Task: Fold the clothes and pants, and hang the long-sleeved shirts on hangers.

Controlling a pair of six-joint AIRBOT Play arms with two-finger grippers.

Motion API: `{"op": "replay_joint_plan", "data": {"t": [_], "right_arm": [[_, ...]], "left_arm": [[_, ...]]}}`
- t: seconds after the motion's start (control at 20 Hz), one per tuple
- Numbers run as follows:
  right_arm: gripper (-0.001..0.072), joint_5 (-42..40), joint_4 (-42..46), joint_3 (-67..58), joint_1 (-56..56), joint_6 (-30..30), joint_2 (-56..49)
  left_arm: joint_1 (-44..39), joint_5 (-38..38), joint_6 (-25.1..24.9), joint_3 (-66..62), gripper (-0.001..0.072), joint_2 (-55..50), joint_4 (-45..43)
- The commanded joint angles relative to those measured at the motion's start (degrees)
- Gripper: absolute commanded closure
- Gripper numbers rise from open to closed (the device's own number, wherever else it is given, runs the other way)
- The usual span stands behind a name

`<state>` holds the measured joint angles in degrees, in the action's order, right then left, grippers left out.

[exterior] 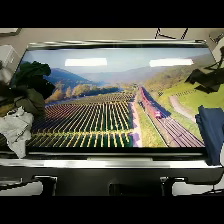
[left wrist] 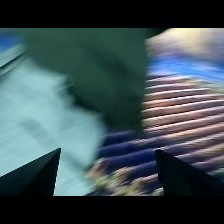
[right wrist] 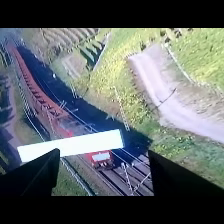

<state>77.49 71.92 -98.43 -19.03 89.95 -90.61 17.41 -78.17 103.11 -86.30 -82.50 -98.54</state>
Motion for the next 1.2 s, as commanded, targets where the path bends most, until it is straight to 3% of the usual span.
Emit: {"op": "replay_joint_plan", "data": {"t": [0.0,0.15,0.4,0.65,0.7,0.75,0.9,1.15], "right_arm": [[0.0076,9.8,-2.4,0.0,0.1,-2.7,-3.7],[0.0076,12.6,-6.6,0.0,0.1,-2.8,-4.5],[0.0076,16.0,-8.5,0.0,0.1,-0.1,-4.4],[0.0078,19.7,-8.5,0.0,0.1,2.8,-3.0],[0.0078,19.7,-8.5,0.0,0.1,3.3,-2.5],[0.0078,19.7,-8.5,0.0,0.1,3.9,-1.8],[0.0079,19.7,-8.4,0.0,0.1,3.9,-0.2],[0.0080,19.1,-8.4,0.0,0.1,3.2,0.0]], "left_arm": [[18.2,-8.0,-0.2,3.0,-0.0013,1.3,3.8],[24.7,2.1,-2.7,11.9,-0.0013,2.6,11.2],[24.8,22.0,-8.4,24.4,-0.0013,1.6,21.4],[24.6,23.5,-13.3,25.6,-0.0001,-1.9,23.6],[24.7,22.9,-13.3,25.6,0.0260,-2.1,23.6],[24.8,22.0,-13.4,25.5,0.0673,-1.8,23.6],[24.8,21.2,-12.1,24.2,0.0675,4.0,23.6],[22.0,29.0,-0.4,16.6,0.0676,26.9,24.5]]}}
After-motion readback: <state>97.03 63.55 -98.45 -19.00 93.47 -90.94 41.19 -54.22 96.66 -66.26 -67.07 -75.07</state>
